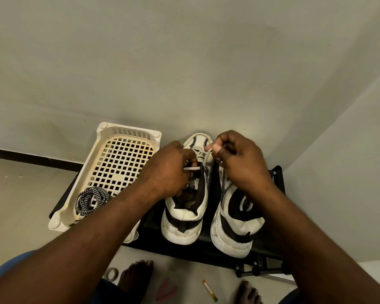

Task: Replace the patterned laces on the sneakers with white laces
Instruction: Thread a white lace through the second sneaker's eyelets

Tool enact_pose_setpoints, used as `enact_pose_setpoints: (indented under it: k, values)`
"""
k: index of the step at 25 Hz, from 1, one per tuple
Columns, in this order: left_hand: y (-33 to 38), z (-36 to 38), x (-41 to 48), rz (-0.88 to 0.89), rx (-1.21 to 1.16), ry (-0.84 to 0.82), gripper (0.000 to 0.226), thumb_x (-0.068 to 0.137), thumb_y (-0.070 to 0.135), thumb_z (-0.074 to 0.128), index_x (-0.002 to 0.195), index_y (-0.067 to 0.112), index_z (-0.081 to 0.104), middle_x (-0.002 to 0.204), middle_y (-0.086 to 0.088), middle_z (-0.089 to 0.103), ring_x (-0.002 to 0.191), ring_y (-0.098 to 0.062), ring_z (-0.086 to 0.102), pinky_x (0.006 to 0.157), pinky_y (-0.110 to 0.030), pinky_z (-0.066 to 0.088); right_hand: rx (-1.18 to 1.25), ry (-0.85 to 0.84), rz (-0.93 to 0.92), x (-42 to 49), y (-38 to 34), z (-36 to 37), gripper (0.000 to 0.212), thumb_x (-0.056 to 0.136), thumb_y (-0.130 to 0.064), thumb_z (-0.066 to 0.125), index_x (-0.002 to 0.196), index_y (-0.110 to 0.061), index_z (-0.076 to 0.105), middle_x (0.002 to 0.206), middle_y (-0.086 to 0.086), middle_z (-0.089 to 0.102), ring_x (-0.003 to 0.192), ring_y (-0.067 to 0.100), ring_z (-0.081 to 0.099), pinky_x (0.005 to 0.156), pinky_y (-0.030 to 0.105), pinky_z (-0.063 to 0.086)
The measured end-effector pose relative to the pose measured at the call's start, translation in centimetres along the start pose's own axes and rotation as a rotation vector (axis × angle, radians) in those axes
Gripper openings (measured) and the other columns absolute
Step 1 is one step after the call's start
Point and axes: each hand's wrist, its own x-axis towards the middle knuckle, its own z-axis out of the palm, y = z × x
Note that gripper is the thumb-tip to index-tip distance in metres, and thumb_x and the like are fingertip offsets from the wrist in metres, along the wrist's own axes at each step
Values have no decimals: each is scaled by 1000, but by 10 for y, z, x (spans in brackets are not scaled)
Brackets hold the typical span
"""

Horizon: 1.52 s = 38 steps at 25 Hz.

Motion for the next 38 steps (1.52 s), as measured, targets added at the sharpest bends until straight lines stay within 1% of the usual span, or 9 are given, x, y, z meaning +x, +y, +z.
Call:
enact_pose_setpoints:
  k: [3, 9, 14, 19, 22, 24, 28, 33, 38]
  values:
    - [3, 2, 0, 33, 5, 50, 19, 84, 24, 78, 97, 33, 67, 101, 8, 51, 101, -19, 55, 82, -36, 49, 533, 7, 56, -2, -15, -11, 17, 108, -9, 49, 95, -17, 57, 83, -1, 77, 79, 19, 70, 77, 38, 52]
    - [-5, -8, 4, -192, -35, 352, 42, 75, 54, 73, 106, 31, 56, 102, 1, 56, 103, -29, 55, 85, -47, 51, -550, -240, 2, 1, 5, -14, 12, 102, -24, 59, 108, -29, 69, 92, -4, 72, 85, 16, 65, 72, 30, 50]
    - [-5, 0, 4, -314, -64, 118, 69, 70, 67, 64, 128, 32, 48, 122, -4, 53, 119, -30, 52, 97, -51, 51, -604, -323, -33, -1, 0, -8, 18, 98, -37, 69, 83, -29, 74, 83, -10, 68, 83, 11, 63, 82, 36, 55]
    - [-9, -4, 5, -287, -139, 11, 87, 68, 65, 70, 144, 37, 36, 125, -4, 65, 111, -25, 65, 95, -45, 55, 543, -299, -146, -4, -10, -21, 17, 98, -13, 60, 86, -12, 70, 111, 6, 74, 111, 25, 69, 97, 40, 53]
    - [-8, -4, 4, -264, -106, -11, 74, 74, 60, 75, 136, 35, 46, 108, 3, 73, 100, -21, 69, 89, -41, 56, 1106, -335, -86, -7, -24, -35, 15, 98, -22, 54, 90, -9, 57, 92, 13, 71, 72, 26, 67, 84, 42, 55]
    - [-9, -4, 4, -260, -91, -7, 55, 75, 60, 74, 120, 34, 57, 102, 6, 73, 94, -19, 69, 85, -39, 57, 599, -196, -81, -4, -21, -34, 19, 99, -35, 63, 97, -17, 56, 82, 6, 73, 54, 19, 61, 66, 36, 55]
    - [-9, -6, 4, -230, -49, 23, 34, 77, 57, 75, 93, 29, 67, 83, 7, 70, 82, -17, 66, 75, -35, 55, -699, -312, -42, -4, 0, -12, 48, 91, -61, 68, 132, -40, 53, 92, -11, 71, 86, 12, 67, 77, 33, 55]
    - [-9, -6, 5, -210, -29, 55, 32, 76, 56, 75, 78, 26, 66, 74, 7, 68, 75, -15, 64, 68, -32, 51, -602, -361, -25, -2, 4, -1, 20, 93, -43, 74, 84, -31, 61, 82, -10, 65, 78, 10, 61, 68, 29, 43]
    - [-8, -6, 5, -263, -56, 24, 37, 77, 59, 78, 70, 25, 67, 68, 7, 68, 71, -13, 65, 63, -30, 48, 75, -318, -5, 0, 0, -15, 9, 98, -14, 69, 89, -14, 68, 87, 1, 71, 86, 16, 67, 83, 36, 53]
